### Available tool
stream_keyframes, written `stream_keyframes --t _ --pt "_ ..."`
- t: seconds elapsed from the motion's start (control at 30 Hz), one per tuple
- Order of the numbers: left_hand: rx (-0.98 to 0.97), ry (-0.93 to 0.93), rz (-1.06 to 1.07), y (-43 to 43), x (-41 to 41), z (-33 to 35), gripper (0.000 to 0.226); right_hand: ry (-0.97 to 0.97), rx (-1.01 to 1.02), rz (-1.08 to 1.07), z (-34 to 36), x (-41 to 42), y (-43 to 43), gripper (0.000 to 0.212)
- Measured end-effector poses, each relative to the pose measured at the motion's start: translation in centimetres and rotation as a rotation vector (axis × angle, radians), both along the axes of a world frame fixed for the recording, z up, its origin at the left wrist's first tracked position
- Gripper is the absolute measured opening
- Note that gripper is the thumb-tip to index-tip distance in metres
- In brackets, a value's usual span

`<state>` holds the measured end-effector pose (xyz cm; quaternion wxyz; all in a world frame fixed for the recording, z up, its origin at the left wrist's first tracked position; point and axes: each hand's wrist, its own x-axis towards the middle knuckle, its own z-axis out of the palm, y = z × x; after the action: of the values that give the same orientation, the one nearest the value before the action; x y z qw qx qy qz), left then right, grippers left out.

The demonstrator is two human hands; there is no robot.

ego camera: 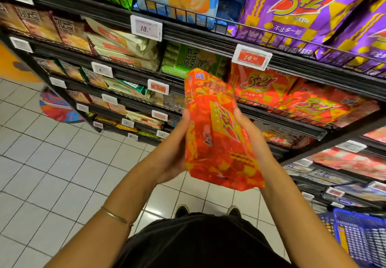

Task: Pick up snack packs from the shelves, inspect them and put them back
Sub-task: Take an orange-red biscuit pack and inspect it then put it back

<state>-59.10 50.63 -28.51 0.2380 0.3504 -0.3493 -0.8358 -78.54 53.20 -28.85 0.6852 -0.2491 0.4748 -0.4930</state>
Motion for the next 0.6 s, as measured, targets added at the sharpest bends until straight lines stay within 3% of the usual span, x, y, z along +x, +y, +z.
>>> stream_keyframes --t 0.1,0.23,0.4,0.6 --pt "-0.176 -0.227 0.045 -0.9 0.9 -0.1 0.076 0.010 -0.047 -0.111 -0.3 -1.4 0.1 0.045" --pt "-0.304 -0.244 0.032 -1.4 1.7 -0.9 0.051 0.196 -0.204 -0.091 -0.7 -2.0 0.2 0.065" --pt "-0.344 -0.185 0.098 -1.3 1.9 -2.0 0.053 0.274 -0.290 -0.027 -0.7 -1.8 0.1 0.080" --pt "-0.365 -0.161 0.091 -1.5 2.0 -2.0 0.054 0.306 -0.301 0.017 -0.3 -1.4 -0.1 0.080"
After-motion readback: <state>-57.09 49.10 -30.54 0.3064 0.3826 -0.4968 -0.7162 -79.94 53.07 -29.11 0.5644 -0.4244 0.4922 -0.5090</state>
